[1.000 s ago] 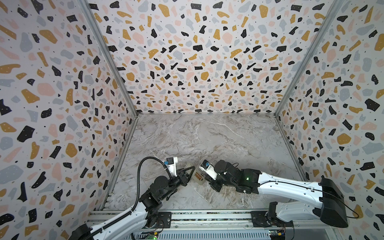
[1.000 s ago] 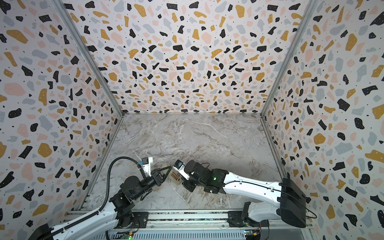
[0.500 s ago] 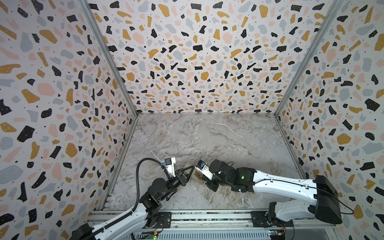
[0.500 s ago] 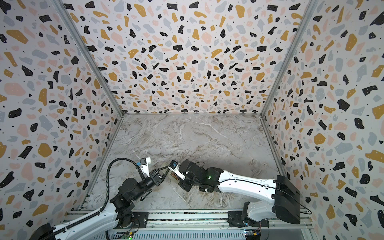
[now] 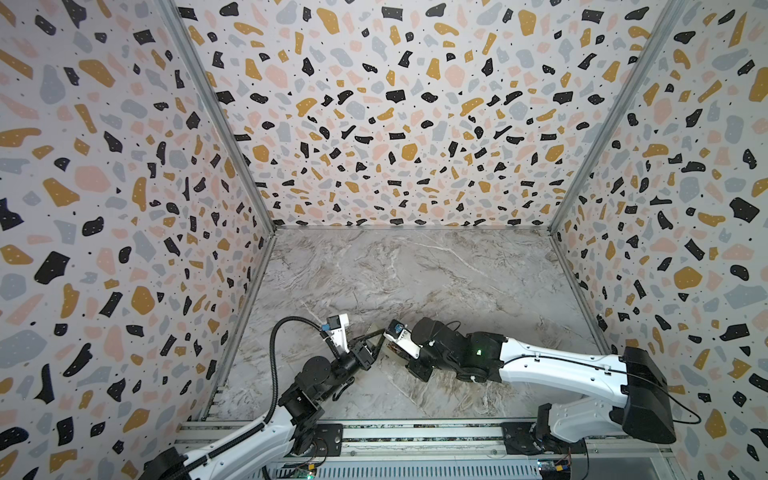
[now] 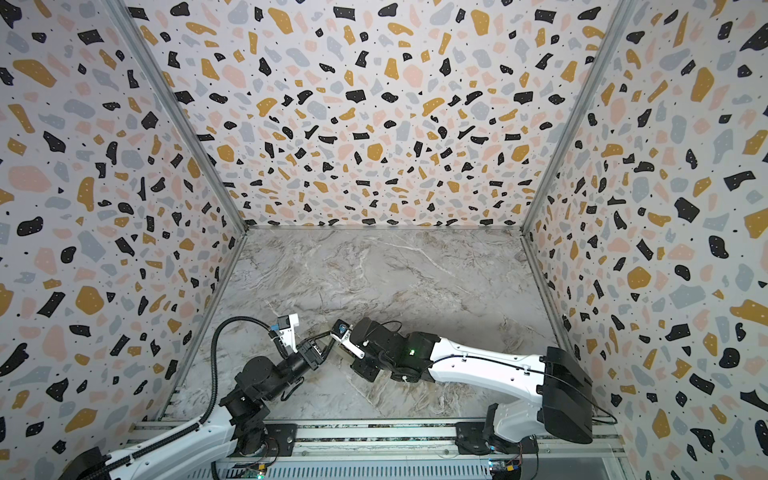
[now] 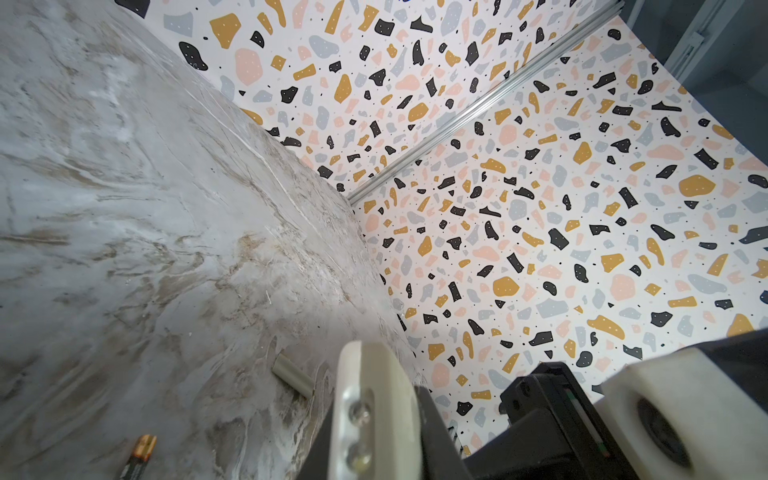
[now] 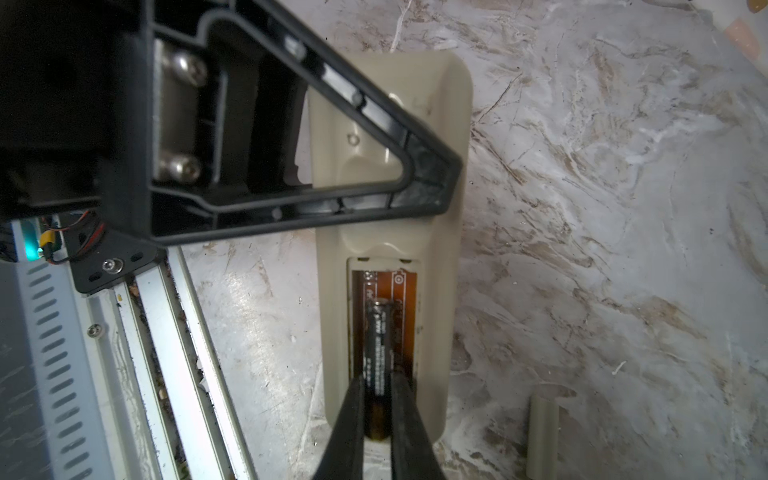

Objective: Load the batteries into the remote control
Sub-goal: 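Lower the battery into the remote's slot with the right gripper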

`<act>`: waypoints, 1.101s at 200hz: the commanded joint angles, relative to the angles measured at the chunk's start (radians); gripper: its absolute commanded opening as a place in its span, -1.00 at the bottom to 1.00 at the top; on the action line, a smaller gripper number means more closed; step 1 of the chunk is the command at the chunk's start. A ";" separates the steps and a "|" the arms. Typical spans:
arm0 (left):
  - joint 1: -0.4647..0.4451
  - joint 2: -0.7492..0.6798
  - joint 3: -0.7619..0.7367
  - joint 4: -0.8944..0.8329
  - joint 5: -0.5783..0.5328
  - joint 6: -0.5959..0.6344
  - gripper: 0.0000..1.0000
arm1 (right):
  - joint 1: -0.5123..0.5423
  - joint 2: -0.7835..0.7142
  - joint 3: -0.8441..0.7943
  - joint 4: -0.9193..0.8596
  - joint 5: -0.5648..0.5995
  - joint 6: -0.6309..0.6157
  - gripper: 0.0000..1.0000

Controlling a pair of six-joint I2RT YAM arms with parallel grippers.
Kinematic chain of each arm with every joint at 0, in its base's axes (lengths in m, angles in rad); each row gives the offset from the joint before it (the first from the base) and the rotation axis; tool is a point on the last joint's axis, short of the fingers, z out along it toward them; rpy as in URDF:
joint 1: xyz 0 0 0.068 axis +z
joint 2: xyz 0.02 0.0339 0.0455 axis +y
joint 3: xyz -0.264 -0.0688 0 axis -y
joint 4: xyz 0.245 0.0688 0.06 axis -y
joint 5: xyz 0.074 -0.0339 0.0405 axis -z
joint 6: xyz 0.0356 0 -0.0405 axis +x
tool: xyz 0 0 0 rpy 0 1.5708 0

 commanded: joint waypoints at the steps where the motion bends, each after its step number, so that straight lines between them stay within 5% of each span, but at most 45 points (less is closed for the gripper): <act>1: 0.004 -0.017 -0.062 0.125 0.001 -0.045 -1.00 | 0.006 0.017 0.038 -0.050 0.012 -0.014 -1.00; 220: 0.004 -0.042 -0.091 0.156 0.008 -0.107 -1.00 | 0.025 0.030 0.099 -0.131 0.005 -0.055 -0.56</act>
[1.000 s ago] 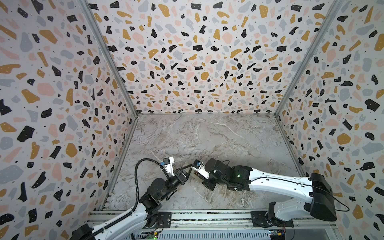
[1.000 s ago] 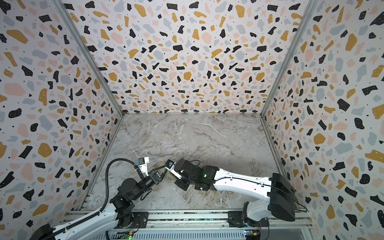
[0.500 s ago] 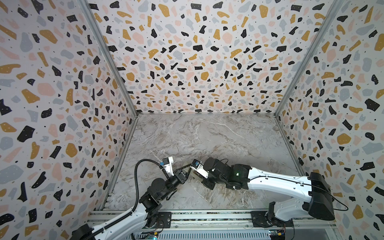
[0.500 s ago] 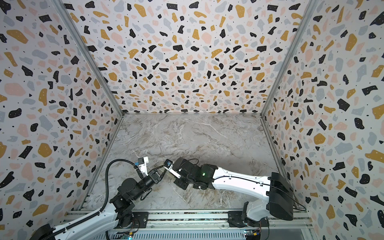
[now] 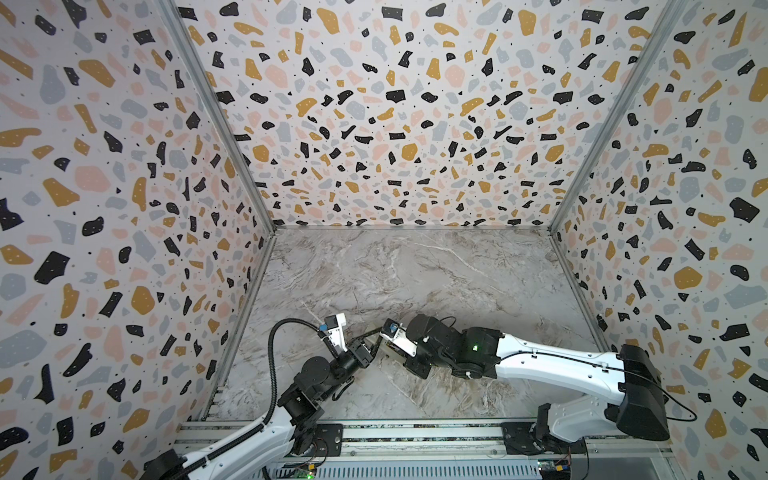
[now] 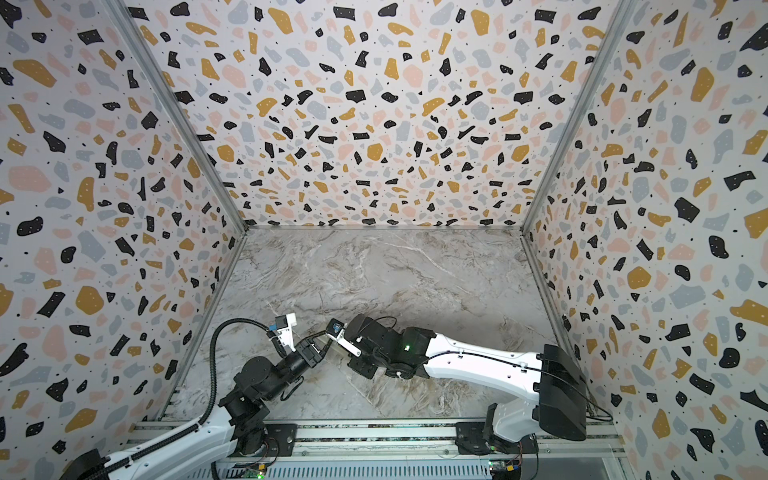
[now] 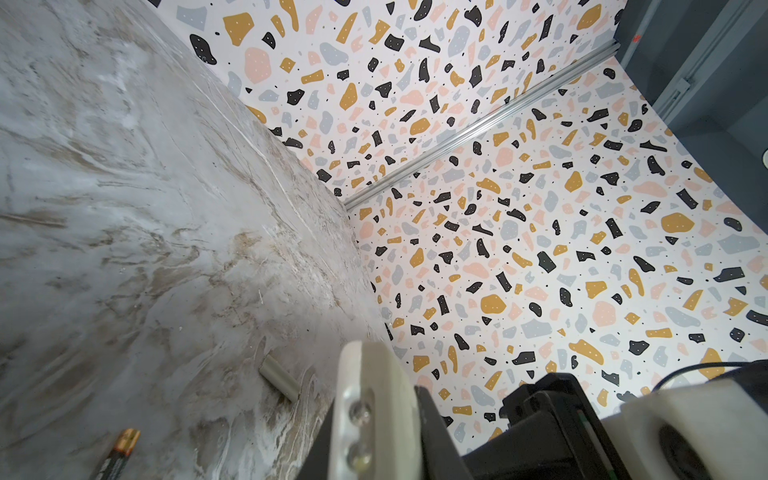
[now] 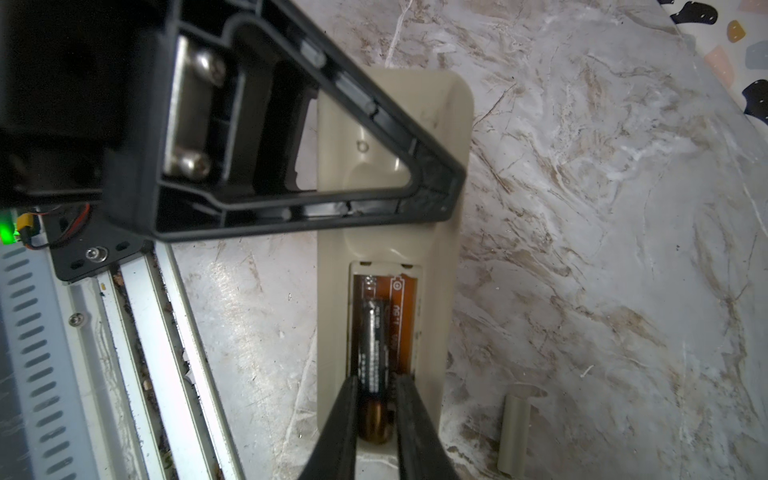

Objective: Load the batteries into the remote control
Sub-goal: 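Lower the battery into the remote's slot with the right gripper, then press the battery down into the slot with the right gripper fingertips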

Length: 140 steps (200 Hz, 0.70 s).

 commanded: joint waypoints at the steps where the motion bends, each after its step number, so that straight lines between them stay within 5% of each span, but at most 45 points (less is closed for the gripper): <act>1: 0.000 -0.030 -0.091 0.157 0.021 -0.024 -1.00 | 0.012 0.002 0.024 -0.051 -0.006 -0.003 -0.55; 140: 0.000 -0.025 -0.074 0.130 0.062 -0.013 -1.00 | 0.015 -0.143 0.004 0.001 -0.010 -0.037 -0.44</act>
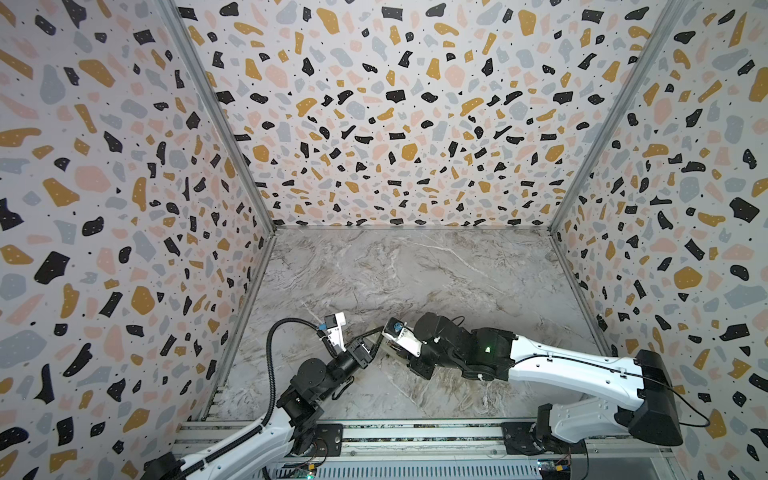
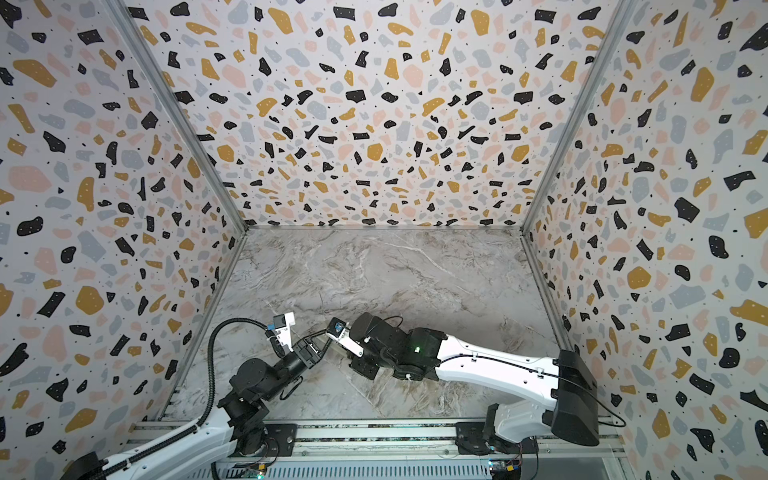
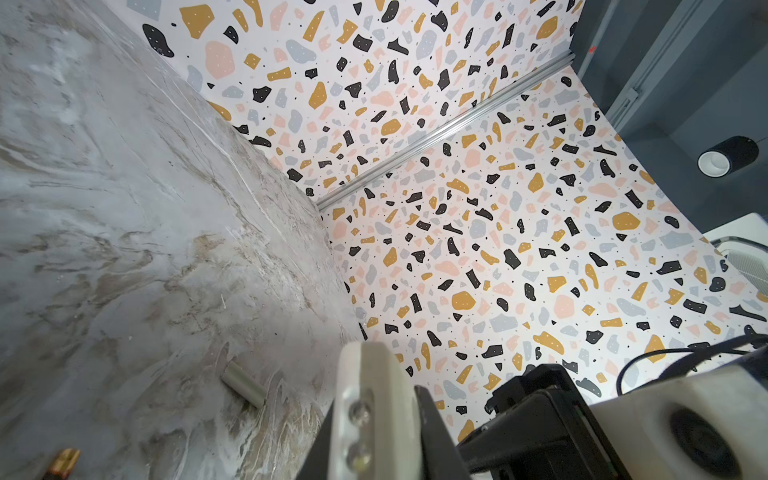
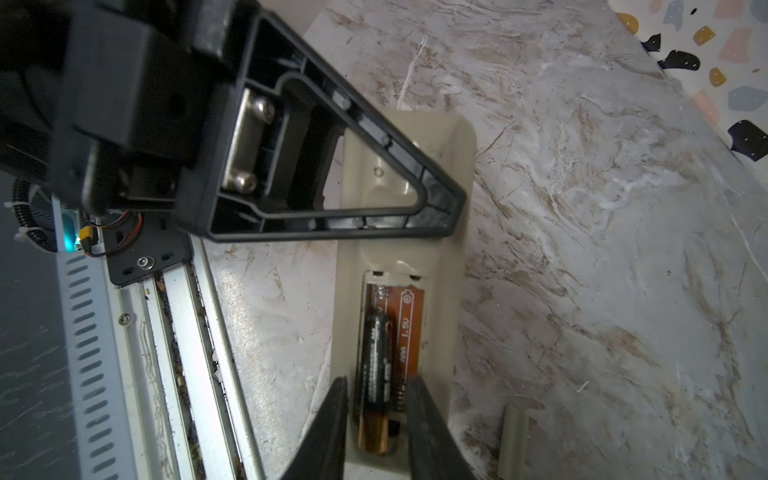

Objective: Load the batteries into the remote control
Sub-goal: 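Press the battery down into the slot with the right gripper fingertips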

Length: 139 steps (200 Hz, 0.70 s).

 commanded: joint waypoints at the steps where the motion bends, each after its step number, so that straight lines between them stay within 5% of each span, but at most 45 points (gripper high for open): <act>1: 0.000 -0.004 -0.074 0.083 0.029 0.000 -1.00 | 0.008 -0.064 0.003 -0.002 0.006 -0.028 -0.45; 139: 0.000 0.002 -0.045 0.090 0.183 -0.010 -1.00 | 0.027 -0.289 -0.169 0.028 -0.136 -0.260 -0.41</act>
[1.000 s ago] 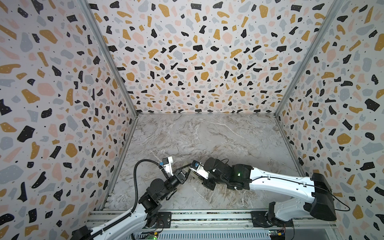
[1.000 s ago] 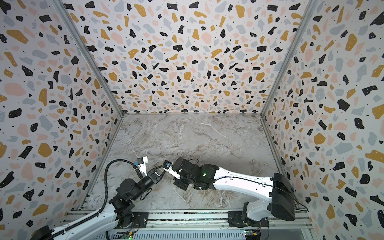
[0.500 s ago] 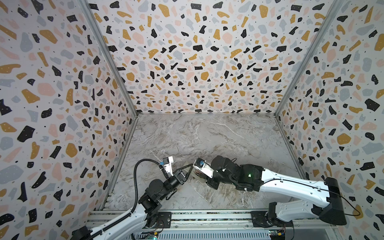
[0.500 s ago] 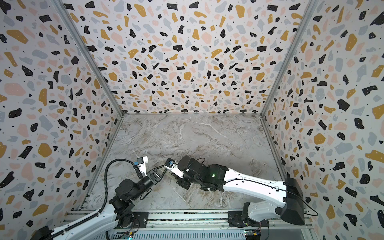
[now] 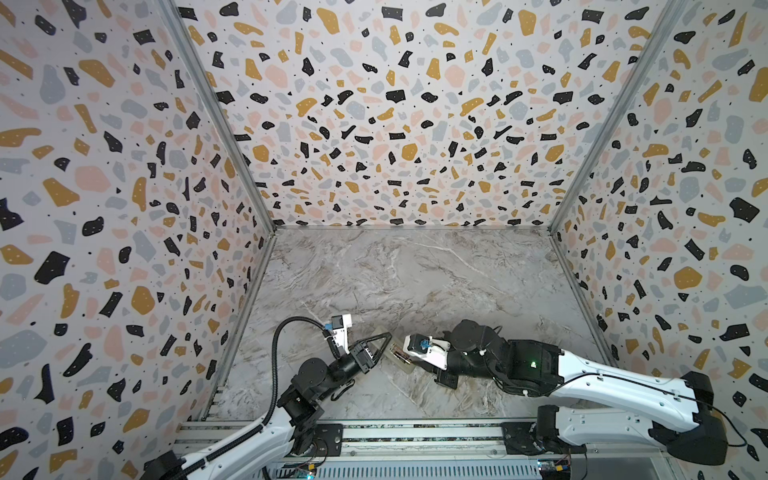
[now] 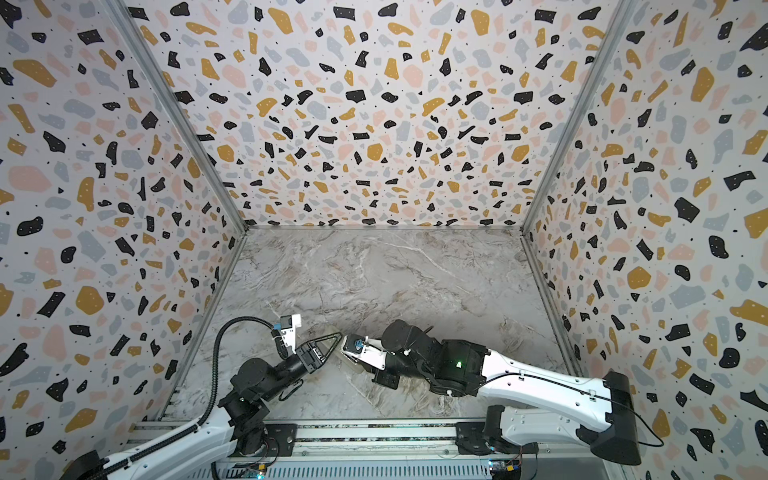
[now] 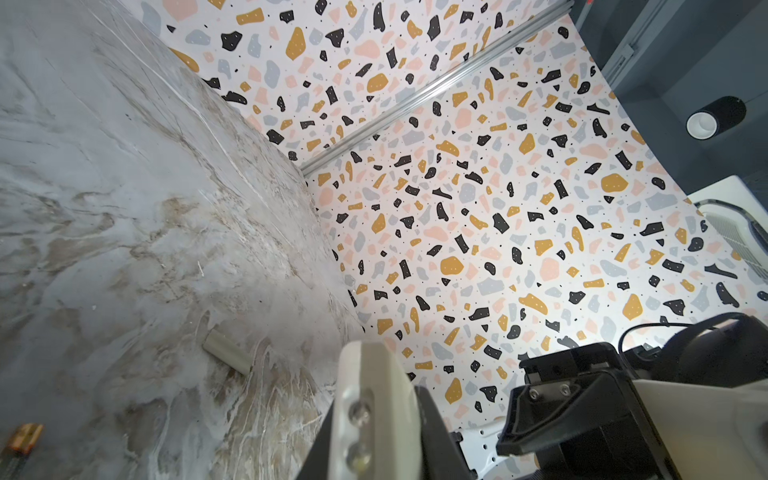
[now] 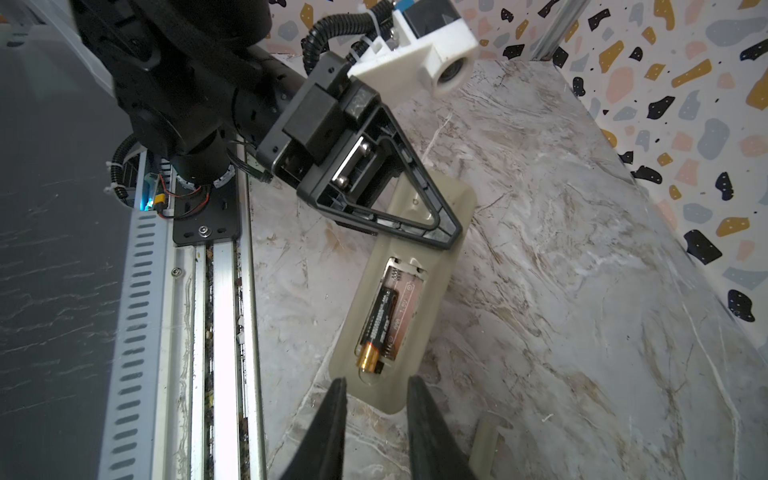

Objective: Load the batteries into the remote control
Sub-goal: 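Press the battery down into the slot with the right gripper fingertips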

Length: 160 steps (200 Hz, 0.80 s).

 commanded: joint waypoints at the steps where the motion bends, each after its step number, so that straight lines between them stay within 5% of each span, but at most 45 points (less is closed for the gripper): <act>1: 0.000 -0.008 -0.045 0.089 0.058 -0.009 -1.00 | 0.004 -0.034 -0.026 0.002 -0.047 -0.061 -0.41; 76: 0.000 -0.007 -0.035 0.093 0.106 -0.014 -1.00 | 0.005 -0.088 -0.078 0.041 -0.106 -0.144 -0.03; 160: 0.000 -0.007 -0.029 0.089 0.120 -0.009 -1.00 | 0.005 -0.040 -0.085 0.061 -0.107 -0.199 -0.33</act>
